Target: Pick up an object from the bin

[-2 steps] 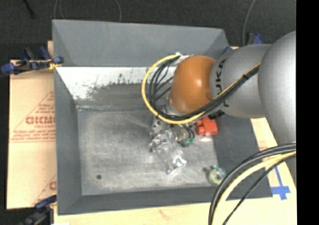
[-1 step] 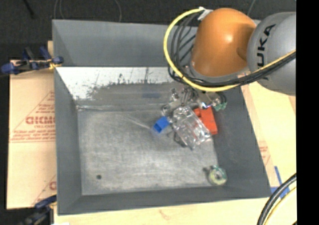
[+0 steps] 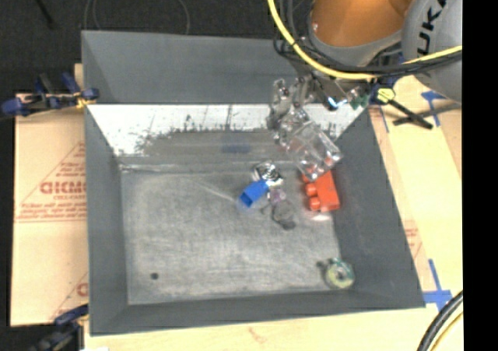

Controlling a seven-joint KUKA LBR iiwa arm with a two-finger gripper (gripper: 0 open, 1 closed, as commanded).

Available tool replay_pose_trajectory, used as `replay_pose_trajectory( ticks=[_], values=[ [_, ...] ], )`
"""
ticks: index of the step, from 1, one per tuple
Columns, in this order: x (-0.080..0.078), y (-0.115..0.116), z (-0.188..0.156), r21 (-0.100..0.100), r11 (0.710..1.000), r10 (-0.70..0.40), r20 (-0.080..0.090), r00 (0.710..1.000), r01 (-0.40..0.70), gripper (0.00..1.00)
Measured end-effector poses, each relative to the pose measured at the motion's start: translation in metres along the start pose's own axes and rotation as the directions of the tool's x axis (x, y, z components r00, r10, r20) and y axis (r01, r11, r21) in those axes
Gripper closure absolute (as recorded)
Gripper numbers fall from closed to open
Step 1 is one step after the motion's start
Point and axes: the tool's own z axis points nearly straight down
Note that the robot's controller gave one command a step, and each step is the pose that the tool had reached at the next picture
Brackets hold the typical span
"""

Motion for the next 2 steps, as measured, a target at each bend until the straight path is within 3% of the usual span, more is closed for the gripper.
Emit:
replay_pose_trajectory(
  ticks=[1, 2],
  values=[
    [0.002, 0.002, 0.004, -0.006, 1.000, 0.000, -0.007, 1.000, 0.000, 0.00],
    [0.115, -0.040, 0.107, -0.011, 0.983, -0.185, -0.018, 0.983, 0.185, 0.00]
  ],
)
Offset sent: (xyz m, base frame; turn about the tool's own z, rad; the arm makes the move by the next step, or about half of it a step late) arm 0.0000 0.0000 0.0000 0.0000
